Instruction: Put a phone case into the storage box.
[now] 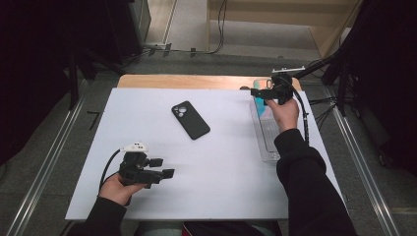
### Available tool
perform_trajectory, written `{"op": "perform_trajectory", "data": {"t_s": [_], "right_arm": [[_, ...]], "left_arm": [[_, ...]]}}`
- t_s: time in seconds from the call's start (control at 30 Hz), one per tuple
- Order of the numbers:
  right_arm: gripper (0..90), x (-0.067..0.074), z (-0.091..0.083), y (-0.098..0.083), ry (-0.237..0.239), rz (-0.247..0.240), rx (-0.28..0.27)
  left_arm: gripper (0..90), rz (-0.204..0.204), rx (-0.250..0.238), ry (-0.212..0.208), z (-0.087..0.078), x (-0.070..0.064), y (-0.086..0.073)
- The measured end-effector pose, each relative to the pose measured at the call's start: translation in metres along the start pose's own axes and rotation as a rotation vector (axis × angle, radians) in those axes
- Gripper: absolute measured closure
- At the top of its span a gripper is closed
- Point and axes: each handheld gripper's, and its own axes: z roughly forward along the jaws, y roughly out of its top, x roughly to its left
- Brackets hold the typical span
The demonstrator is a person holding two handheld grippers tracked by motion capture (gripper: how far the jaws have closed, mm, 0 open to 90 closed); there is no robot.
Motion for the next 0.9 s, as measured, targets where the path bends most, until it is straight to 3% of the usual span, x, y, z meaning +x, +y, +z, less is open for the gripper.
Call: {"op": "perform_trajectory", "data": {"t_s": [0.17,0.4,0.5,0.53,0.67,0.77,0.8,0.9], "right_arm": [[0.0,0.008,-0.006,-0.003,0.03,-0.022,0.026],[0.0,0.019,-0.021,-0.011,0.133,-0.03,0.04],[0.0,0.022,-0.024,-0.014,0.153,-0.042,0.042],[0.0,0.024,-0.028,-0.018,0.182,-0.049,0.042],[0.0,0.028,-0.032,-0.024,0.206,-0.064,0.05],[0.0,0.032,-0.037,-0.03,0.229,-0.08,0.056],[0.0,0.035,-0.041,-0.034,0.247,-0.084,0.054],[0.9,0.037,-0.047,-0.039,0.241,-0.096,0.055]], "left_arm": [[28.5,-0.009,0.003,0.004,0.0,0.002,0.001],[28.4,-0.002,0.005,-0.003,0.0,0.003,0.005],[28.4,-0.005,0.007,-0.007,0.001,0.003,0.006],[28.4,-0.007,0.012,-0.012,0.002,0.004,0.006],[28.4,-0.013,0.018,-0.019,0.002,0.005,0.007],[28.4,-0.044,0.02,-0.036,0.002,0.006,0.009],[28.4,-0.042,0.02,-0.037,0.001,0.006,0.009],[28.4,-0.03,0.03,-0.031,0.003,0.007,0.009]]}}
